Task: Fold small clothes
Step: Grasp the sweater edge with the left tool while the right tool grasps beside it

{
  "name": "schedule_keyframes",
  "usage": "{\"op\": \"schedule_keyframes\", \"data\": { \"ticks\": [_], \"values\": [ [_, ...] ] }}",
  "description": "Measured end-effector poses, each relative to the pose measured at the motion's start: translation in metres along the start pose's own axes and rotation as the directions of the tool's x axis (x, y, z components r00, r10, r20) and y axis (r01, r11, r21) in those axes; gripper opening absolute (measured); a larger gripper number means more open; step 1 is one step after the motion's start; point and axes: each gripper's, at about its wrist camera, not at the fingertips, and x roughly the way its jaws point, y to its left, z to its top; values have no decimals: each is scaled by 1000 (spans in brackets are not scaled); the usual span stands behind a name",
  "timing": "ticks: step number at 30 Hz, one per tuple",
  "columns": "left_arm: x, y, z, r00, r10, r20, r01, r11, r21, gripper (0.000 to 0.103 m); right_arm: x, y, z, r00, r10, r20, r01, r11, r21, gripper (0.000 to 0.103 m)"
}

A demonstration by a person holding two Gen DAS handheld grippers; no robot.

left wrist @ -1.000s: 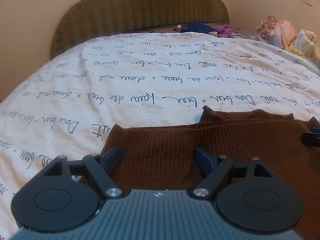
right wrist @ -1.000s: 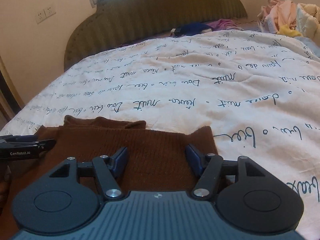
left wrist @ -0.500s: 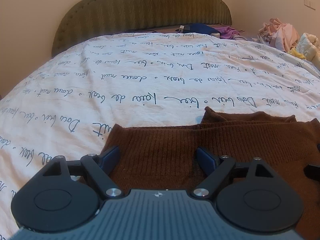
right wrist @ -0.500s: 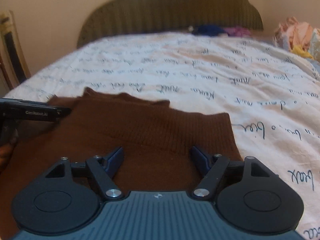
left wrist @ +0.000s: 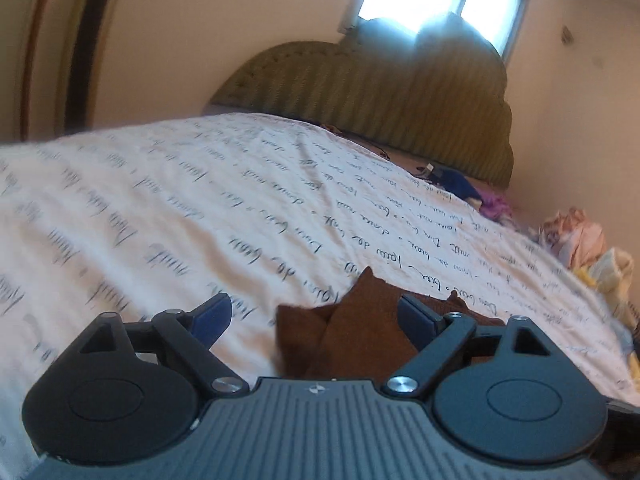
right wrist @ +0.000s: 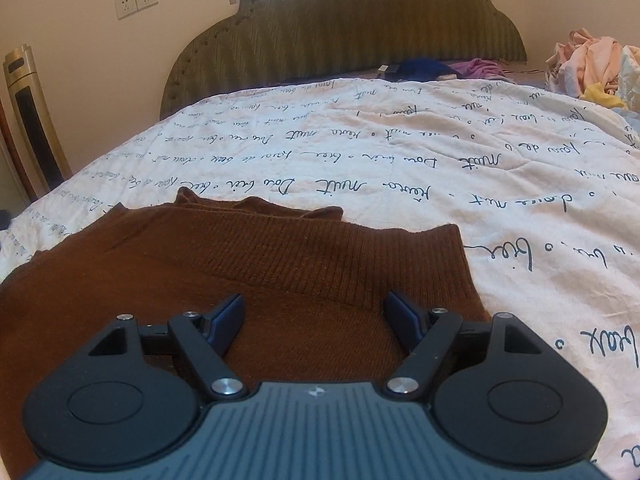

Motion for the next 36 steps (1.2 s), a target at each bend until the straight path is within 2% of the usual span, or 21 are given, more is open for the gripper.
{"op": "schedule_keyframes", "data": {
  "ticks": [3, 6, 7, 8, 10, 12, 13, 17, 19, 20, 22, 23, 24, 25, 26, 28, 31, 32, 33, 34, 36],
  "values": [
    [-35, 35, -18, 997, -64, -38, 57, 983, -173, 88, 0, -1, 0, 1000, 4, 2, -4, 1000, 5, 78],
    [-49, 51, -43, 981, -172, -87, 130, 924, -360, 88, 0, -1, 0, 1000, 8, 4, -8, 1000, 10, 78],
    [-51, 50, -51, 977, -188, -96, 136, 907, -399, 88, -1, -1, 0, 1000, 9, 5, -9, 1000, 12, 78],
    [-50, 47, -57, 972, -206, -112, 142, 897, -419, 87, -1, -1, 0, 1000, 9, 5, -9, 1000, 12, 78],
    [-44, 38, -66, 962, -236, -135, 161, 895, -416, 87, -1, -1, 0, 1000, 7, 6, -7, 1000, 11, 78],
    [-41, 29, -68, 966, -219, -137, 152, 911, -384, 87, -1, -1, 0, 1000, 6, 7, -6, 1000, 12, 78],
    [-37, 28, -66, 968, -211, -133, 145, 909, -390, 86, -1, -1, 0, 1000, 7, 8, -7, 1000, 14, 78],
    [-23, 35, -59, 971, -207, -122, 123, 865, -486, 84, -2, -2, -1, 1000, 10, 11, -10, 1000, 21, 78],
    [-16, 36, -54, 966, -225, -125, 131, 847, -515, 68, -2, -2, -1, 1000, 11, 12, -11, 1000, 23, 78],
    [-12, 37, -53, 955, -265, -135, 153, 826, -543, 65, -2, -2, -1, 1000, 12, 12, -12, 1000, 24, 78],
    [-3, 42, -54, 931, -337, -144, 184, 769, -612, 33, -2, -3, -1, 1000, 14, 13, -14, 1000, 28, 78],
    [0, 43, -53, 924, -352, -149, 186, 756, -628, 28, -2, -3, -1, 1000, 15, 13, -15, 999, 29, 78],
    [2, 45, -53, 924, -351, -148, 184, 752, -633, 19, -3, -3, -1, 1000, 16, 14, -16, 999, 30, 78],
    [2, 44, -52, 930, -337, -148, 177, 762, -623, 12, -3, -3, -1, 1000, 16, 14, -17, 999, 31, 78],
    [1, 41, -49, 938, -310, -156, 162, 787, -595, 12, -3, -4, -1, 1000, 17, 14, -17, 999, 32, 78],
    [-1, 29, -44, 958, -235, -165, 128, 863, -488, 11, -3, -4, -1, 1000, 17, 14, -18, 999, 32, 78],
    [-12, -8, -38, 985, -118, -127, 88, 971, -222, 10, -3, -5, 1, 1000, 22, 8, -22, 999, 44, 78],
    [-17, -23, -39, 991, -83, -101, 71, 990, -119, 10, -5, -6, 6, 1000, 28, 0, -27, 998, 58, 78],
    [-23, -42, -42, 997, -51, -65, 51, 999, 2, 10, -9, -6, 14, 1000, 26, -11, -25, 996, 85, 78],
    [-27, -54, -45, 999, -38, -39, 41, 996, 81, 10, -14, -5, 24, 1000, 28, -13, -26, 992, 126, 79],
    [-34, -78, -56, 999, -53, -10, 54, 978, 202, 10, -23, 1, 44, 993, 119, 11, -118, 969, 216, 80]
  ]
}}
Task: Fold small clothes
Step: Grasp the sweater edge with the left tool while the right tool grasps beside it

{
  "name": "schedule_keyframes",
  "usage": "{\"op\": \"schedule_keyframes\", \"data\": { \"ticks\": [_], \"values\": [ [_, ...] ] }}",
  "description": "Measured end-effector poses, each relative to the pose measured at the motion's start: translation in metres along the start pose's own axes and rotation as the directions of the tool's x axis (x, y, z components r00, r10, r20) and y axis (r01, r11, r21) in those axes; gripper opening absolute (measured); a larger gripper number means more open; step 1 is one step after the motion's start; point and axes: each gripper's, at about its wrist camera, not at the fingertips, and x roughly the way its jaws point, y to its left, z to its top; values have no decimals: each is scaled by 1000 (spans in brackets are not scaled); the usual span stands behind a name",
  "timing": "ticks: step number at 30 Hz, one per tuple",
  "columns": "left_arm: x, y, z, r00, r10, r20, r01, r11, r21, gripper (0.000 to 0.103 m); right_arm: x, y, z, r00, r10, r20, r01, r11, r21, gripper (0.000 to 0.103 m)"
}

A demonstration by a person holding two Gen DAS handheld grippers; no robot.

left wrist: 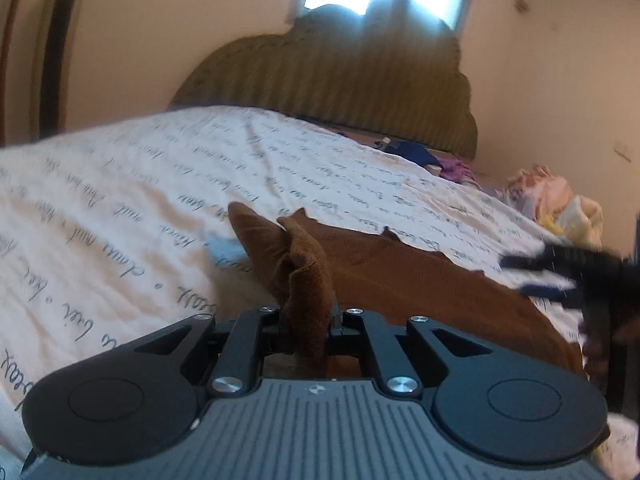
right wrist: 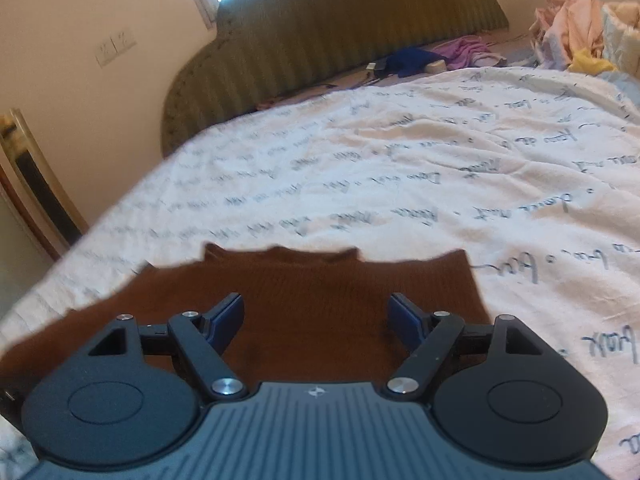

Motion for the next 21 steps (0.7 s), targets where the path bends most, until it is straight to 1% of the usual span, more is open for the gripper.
{"op": "schedule_keyframes", "data": {
  "ticks": [1, 2, 3, 4, 5, 6, 7, 8, 9, 11, 12, 13, 14, 15, 16, 18, 21],
  "values": [
    [-1, -14, -5, 1000, -16, 7, 16, 998, 57, 10, 4, 9, 9, 995, 95, -38, -94, 995, 45, 84],
    [-2, -26, -8, 999, -29, 15, 27, 994, 104, 10, 13, 20, 15, 978, 187, -96, -180, 981, 79, 85],
    [-5, -36, -14, 999, -39, 22, 35, 988, 153, 10, 25, 33, 19, 947, 277, -165, -262, 959, 111, 85],
    [-6, -48, -19, 998, -50, 26, 44, 979, 199, 10, 39, 45, 21, 906, 355, -231, -330, 934, 141, 85],
    [-6, -55, -23, 998, -58, 27, 50, 971, 232, 10, 56, 59, 21, 854, 425, -300, -388, 905, 175, 85],
    [-6, -60, -27, 997, -65, 27, 56, 964, 258, 10, 69, 71, 20, 816, 462, -348, -420, 887, 192, 85],
    [-5, -64, -31, 997, -72, 24, 63, 959, 275, 10, 82, 83, 18, 786, 477, -393, -438, 878, 190, 85],
    [-4, -66, -34, 997, -76, 16, 68, 956, 287, 10, 93, 90, 16, 775, 473, -419, -437, 880, 185, 85],
    [-1, -67, -37, 997, -75, 5, 70, 952, 297, 10, 103, 94, 14, 774, 466, -428, -426, 884, 192, 85],
    [0, -67, -41, 997, -77, -8, 76, 947, 311, 10, 119, 95, 9, 759, 472, -447, -412, 881, 231, 85],
    [2, -66, -42, 997, -79, -11, 78, 944, 322, 10, 124, 93, 7, 766, 462, -448, -399, 887, 234, 84],
    [3, -67, -42, 997, -80, -11, 79, 940, 332, 10, 127, 91, 5, 787, 431, -441, -378, 902, 208, 75],
    [4, -68, -41, 997, -80, -11, 79, 938, 339, 10, 126, 91, 4, 804, 399, -442, -366, 916, 162, 56],
    [5, -68, -39, 996, -84, -16, 84, 935, 343, 10, 127, 90, 3, 807, 378, -454, -360, 924, 131, 10],
    [6, -69, -38, 995, -92, -23, 94, 935, 343, 10, 125, 87, 2, 810, 367, -457, -352, 928, 121, 9],
    [8, -77, -34, 992, -121, -29, 124, 932, 341, 10, 112, 80, 7, 832, 360, -423, -377, 925, 46, 9],
    [8, -104, -31, 979, -202, -29, 199, 911, 362, 10, 81, 65, 21, 856, 344, -387, -387, 921, -37, 8]
  ]
}}
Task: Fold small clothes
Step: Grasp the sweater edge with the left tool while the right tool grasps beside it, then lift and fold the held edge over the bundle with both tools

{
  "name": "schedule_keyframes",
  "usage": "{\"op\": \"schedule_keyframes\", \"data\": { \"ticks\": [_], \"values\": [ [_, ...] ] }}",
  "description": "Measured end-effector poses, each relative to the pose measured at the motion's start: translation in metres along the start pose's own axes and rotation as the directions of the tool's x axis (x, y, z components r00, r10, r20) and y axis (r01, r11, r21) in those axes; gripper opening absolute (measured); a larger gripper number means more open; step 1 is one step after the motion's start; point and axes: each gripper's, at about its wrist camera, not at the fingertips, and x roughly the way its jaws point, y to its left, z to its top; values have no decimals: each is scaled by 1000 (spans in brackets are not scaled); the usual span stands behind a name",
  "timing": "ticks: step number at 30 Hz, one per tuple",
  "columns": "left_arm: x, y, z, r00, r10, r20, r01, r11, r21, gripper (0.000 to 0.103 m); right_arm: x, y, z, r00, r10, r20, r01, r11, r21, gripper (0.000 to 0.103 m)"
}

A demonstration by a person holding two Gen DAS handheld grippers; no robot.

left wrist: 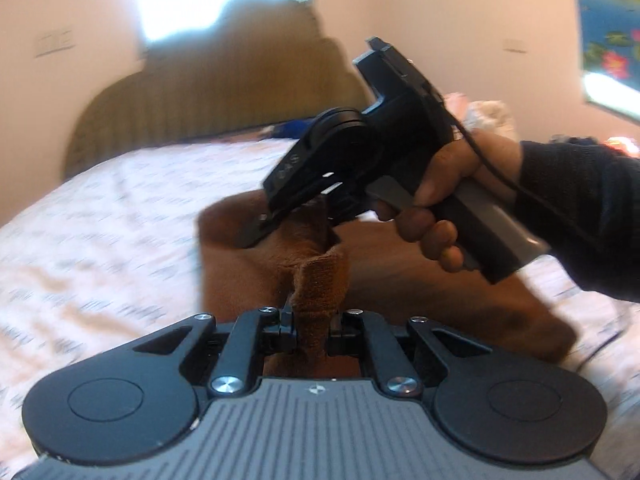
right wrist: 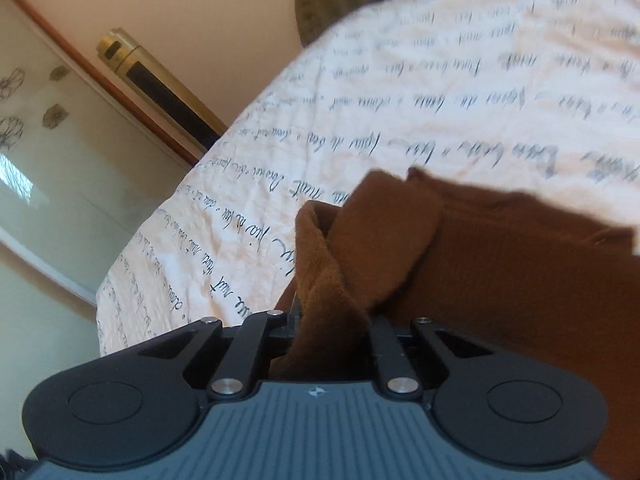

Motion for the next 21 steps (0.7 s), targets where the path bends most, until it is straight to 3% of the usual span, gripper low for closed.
{"op": "schedule_keyframes", "data": {
  "ticks": [6, 9, 12, 13, 15, 18, 19, 21],
  "values": [
    [16, -65, 6, 982, -187, 16, 185, 979, 86, 10, -103, -37, -17, 993, -82, 89, 86, 995, -46, 9],
    [34, -92, -7, 969, -241, -53, 245, 962, 121, 10, -125, -73, -40, 986, -143, 89, 141, 990, 25, 9],
    [55, -109, -23, 966, -230, -121, 249, 951, 183, 10, -129, -113, -62, 982, -165, 96, 150, 978, 148, 14],
    [54, -109, -25, 967, -227, -114, 246, 949, 199, 12, -131, -125, -67, 982, -153, 108, 128, 970, 208, 26],
    [45, -100, -22, 954, -283, -95, 296, 938, 182, 19, -143, -143, -76, 979, -101, 175, 43, 950, 308, 39],
    [21, -71, -17, 944, -326, -47, 329, 928, 173, 37, -174, -153, -85, 947, -82, 312, -44, 925, 378, 60],
    [8, -61, -19, 949, -315, -25, 315, 933, 176, 44, -182, -154, -88, 938, -79, 337, -59, 923, 379, 60],
    [-4, -42, -26, 967, -253, -10, 250, 946, 206, 49, -193, -151, -94, 944, -66, 323, -62, 926, 371, 60]
  ]
}}
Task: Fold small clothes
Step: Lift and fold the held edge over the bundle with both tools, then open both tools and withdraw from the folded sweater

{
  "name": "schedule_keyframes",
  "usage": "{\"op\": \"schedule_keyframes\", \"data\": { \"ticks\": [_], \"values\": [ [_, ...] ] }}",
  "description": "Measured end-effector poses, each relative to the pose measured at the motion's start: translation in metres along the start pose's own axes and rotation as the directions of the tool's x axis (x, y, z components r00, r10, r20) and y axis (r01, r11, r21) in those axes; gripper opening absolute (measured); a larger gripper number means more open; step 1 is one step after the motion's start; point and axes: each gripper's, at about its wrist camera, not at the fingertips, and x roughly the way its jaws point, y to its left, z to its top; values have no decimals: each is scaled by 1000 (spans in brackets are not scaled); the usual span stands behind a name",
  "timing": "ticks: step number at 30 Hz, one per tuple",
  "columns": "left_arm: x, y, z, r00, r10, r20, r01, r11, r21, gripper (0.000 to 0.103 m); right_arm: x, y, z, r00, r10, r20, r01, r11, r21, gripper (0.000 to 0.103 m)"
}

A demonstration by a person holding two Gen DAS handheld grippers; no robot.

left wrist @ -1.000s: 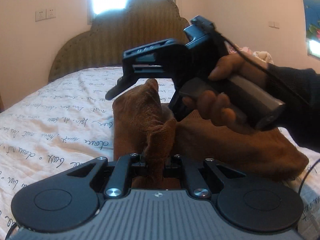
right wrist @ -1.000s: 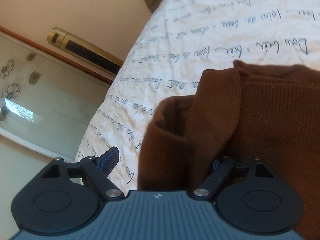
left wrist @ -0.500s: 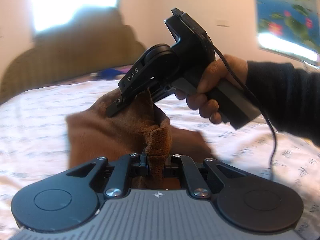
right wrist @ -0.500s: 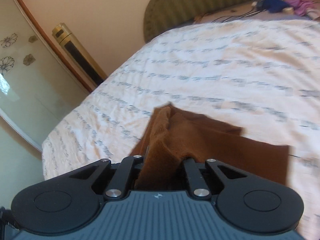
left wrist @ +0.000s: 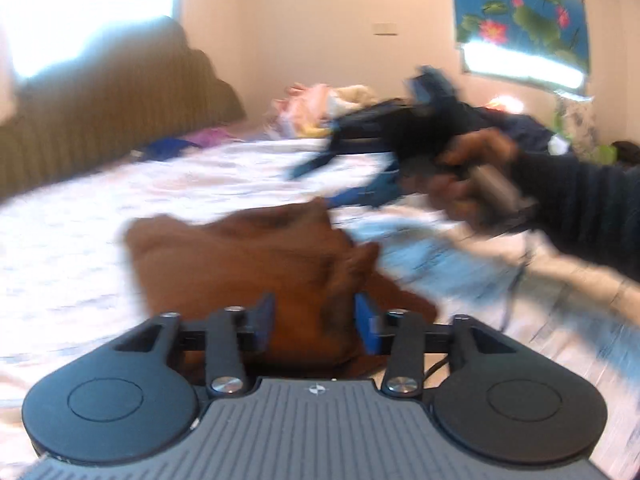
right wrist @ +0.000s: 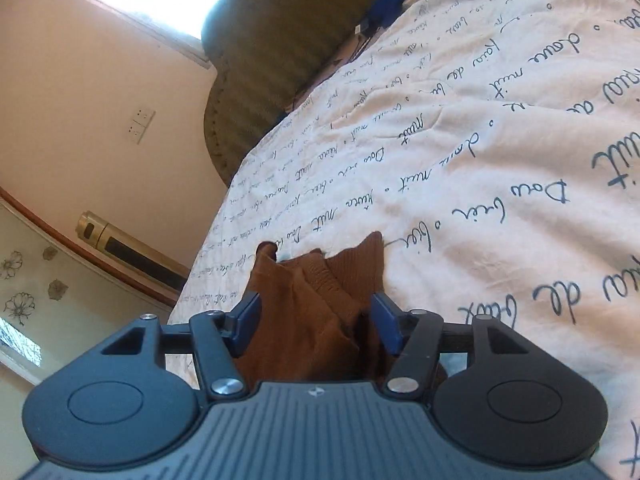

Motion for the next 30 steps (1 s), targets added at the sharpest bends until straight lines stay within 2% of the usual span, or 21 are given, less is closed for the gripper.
{"op": "schedule_keyframes", "data": {
  "ticks": [3, 6, 9, 11, 12, 13, 15, 16, 17, 19, 21, 23, 24, 25, 27, 30],
  "values": [
    [-14, 12, -19, 991, 124, -45, -120, 990, 73, 49, -8, 8, -12, 999, -7, -39, 6, 999, -42, 60],
    [-11, 31, -25, 982, 156, -109, -152, 987, 48, 49, -3, 13, -18, 998, -21, -54, 18, 998, -61, 60],
    [-1, 35, -25, 979, 146, -142, -145, 989, 21, 49, 17, 12, -14, 994, -83, -73, 78, 995, -66, 58],
    [1, 35, -25, 976, 171, -133, -169, 985, 24, 48, 28, 14, -12, 988, -134, -78, 127, 988, -93, 9],
    [5, 36, -20, 977, 172, -125, -172, 985, 15, 43, 30, 19, -10, 987, -142, -76, 132, 984, -119, 6],
    [5, 38, -17, 979, 168, -117, -168, 986, 7, 33, 30, 27, -9, 988, -146, -54, 136, 977, -164, 6],
    [12, 33, -13, 979, 162, -127, -163, 987, 4, 22, 25, 37, -5, 991, -133, -24, 125, 969, -215, 6],
    [15, 33, -15, 977, 165, -138, -165, 986, 8, 20, 27, 32, -2, 989, -145, -19, 138, 966, -218, 6],
    [24, 24, -20, 974, 170, -150, -169, 985, 17, 20, 31, 21, 1, 981, -191, -29, 182, 965, -191, 6],
    [25, 24, -25, 973, 179, -146, -176, 984, 31, 20, 37, -3, 0, 971, -228, -67, 220, 970, -104, 16],
    [17, 27, -23, 978, 157, -139, -158, 987, 7, 24, 24, -8, -10, 984, -175, -47, 174, 985, -15, 22],
    [8, 38, -24, 977, 141, -158, -149, 988, -36, 28, -3, 3, -25, 996, -90, 9, 90, 996, -5, 29],
    [3, 43, -26, 977, 137, -162, -148, 987, -58, 32, -17, 8, -34, 998, -49, 30, 49, 999, -9, 41],
    [0, 47, -26, 977, 138, -161, -150, 986, -68, 36, -27, 13, -43, 999, -31, 35, 32, 999, -22, 47],
    [-8, 47, -25, 978, 138, -154, -149, 987, -63, 37, -40, 28, -60, 999, -49, -6, 48, 995, -83, 47],
    [-10, 38, -20, 985, 123, -120, -129, 991, -43, 37, -43, 52, -83, 991, -120, -61, 106, 974, -200, 47]
  ]
}}
